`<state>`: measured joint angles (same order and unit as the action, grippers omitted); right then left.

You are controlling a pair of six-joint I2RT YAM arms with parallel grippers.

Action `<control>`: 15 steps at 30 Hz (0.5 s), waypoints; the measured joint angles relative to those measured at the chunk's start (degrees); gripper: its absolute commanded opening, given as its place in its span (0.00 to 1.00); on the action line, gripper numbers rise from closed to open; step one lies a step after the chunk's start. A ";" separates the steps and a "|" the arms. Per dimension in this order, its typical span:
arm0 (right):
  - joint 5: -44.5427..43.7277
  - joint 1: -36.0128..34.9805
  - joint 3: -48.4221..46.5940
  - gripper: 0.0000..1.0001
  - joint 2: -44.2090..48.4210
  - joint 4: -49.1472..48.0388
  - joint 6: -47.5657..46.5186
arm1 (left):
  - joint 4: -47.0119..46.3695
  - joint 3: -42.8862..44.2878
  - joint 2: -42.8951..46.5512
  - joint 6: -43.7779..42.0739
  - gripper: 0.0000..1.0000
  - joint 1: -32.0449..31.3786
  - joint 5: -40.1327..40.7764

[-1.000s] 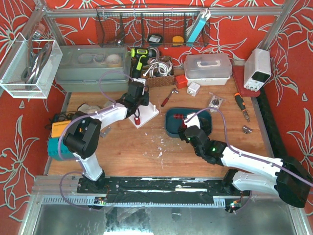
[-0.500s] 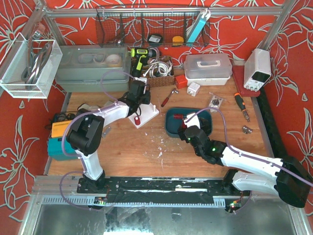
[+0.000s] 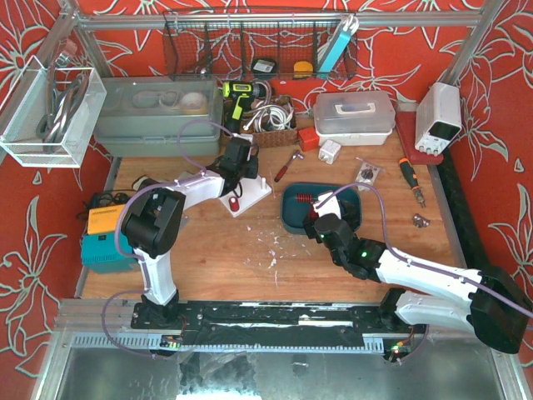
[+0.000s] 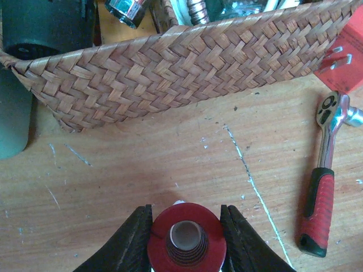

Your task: Install the large spring

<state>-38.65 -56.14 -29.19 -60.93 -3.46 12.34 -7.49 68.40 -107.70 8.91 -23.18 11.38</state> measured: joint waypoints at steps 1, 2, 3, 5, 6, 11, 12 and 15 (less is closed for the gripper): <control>-0.02 0.00 0.00 0.98 0.00 0.00 0.00 | 0.13 0.04 -0.07 0.07 0.40 0.00 0.00; -0.04 0.00 0.00 0.98 -0.09 -0.02 0.00 | 0.20 0.07 -0.09 0.09 0.45 0.00 0.00; -0.07 0.00 0.00 0.98 -0.24 0.00 0.02 | 0.24 0.07 -0.09 0.15 0.50 0.00 -0.04; -0.13 0.00 0.00 0.97 -0.55 0.00 0.00 | 0.66 0.42 -0.09 0.15 0.58 0.00 -0.04; -0.13 0.00 0.00 0.97 -0.63 0.02 0.00 | 1.05 0.76 -0.09 0.20 0.62 0.00 -0.07; -0.28 0.37 0.00 0.98 -0.68 0.00 0.00 | 1.77 1.73 0.07 0.85 0.70 0.00 -0.28; -0.28 0.57 0.00 0.98 -0.68 0.00 0.00 | 1.97 1.55 0.24 1.16 0.72 0.00 -0.48; 0.17 1.31 0.00 0.97 -0.55 0.09 0.22 | 2.16 -0.61 2.25 2.16 0.76 0.00 -1.42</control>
<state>-38.48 -54.83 -29.19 -61.47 -3.38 12.56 -5.32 67.79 -105.45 11.07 -23.18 9.96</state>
